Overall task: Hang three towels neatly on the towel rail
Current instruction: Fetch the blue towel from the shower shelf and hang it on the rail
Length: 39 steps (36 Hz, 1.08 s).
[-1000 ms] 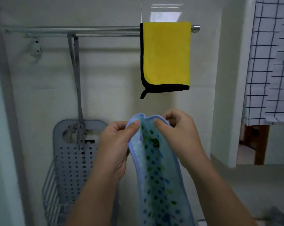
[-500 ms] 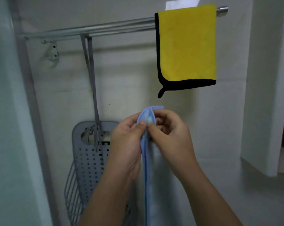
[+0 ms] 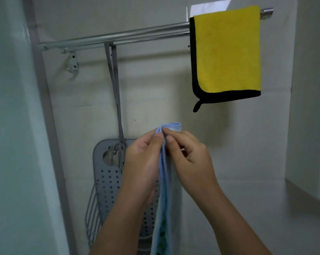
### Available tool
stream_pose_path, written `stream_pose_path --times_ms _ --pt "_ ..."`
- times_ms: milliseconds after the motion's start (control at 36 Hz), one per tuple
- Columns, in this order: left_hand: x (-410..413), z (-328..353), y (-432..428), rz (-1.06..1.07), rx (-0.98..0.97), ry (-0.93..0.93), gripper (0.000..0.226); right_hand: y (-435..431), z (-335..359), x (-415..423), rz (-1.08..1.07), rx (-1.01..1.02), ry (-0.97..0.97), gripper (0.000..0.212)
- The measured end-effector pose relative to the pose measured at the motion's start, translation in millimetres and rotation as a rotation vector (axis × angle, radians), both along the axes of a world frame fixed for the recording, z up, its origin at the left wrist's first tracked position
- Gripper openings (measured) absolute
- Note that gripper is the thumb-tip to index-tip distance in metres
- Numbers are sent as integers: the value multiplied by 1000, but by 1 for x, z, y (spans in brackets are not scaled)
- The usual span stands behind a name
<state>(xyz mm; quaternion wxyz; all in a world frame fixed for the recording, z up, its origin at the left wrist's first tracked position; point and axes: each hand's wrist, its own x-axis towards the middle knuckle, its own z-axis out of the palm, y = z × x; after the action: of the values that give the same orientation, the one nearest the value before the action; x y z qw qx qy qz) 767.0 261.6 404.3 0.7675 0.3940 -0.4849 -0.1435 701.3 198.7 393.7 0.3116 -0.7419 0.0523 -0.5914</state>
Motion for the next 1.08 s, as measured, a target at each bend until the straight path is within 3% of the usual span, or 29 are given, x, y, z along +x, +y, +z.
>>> stream_pose_path --times_ms 111,194,333,556,611,667,750,806,917,1083 --pt "8 0 2 -22 -5 -12 31 -2 1 3 -44 -51 30 23" --pt "14 1 2 -35 7 30 22 -3 1 4 -70 -23 20 23" --pt "26 5 8 -112 -5 107 36 -14 3 0 -113 74 30 31" --pt "42 4 11 -175 47 77 26 -33 3 -5 298 502 171 86" --pt "46 3 11 -203 61 44 24 -36 2 -6 455 542 239 75" --pt "51 2 12 -243 74 26 23 -39 0 -8 609 549 285 51" --pt "57 2 14 -259 91 24 26 -44 -3 -7 695 543 332 31" --pt "61 3 15 -215 90 28 22 -47 -5 -6 694 522 346 23" --pt "74 3 20 -22 157 -66 26 -53 -3 -2 568 483 360 37" --pt "95 3 28 152 218 -269 30 -55 8 5 496 365 364 17"
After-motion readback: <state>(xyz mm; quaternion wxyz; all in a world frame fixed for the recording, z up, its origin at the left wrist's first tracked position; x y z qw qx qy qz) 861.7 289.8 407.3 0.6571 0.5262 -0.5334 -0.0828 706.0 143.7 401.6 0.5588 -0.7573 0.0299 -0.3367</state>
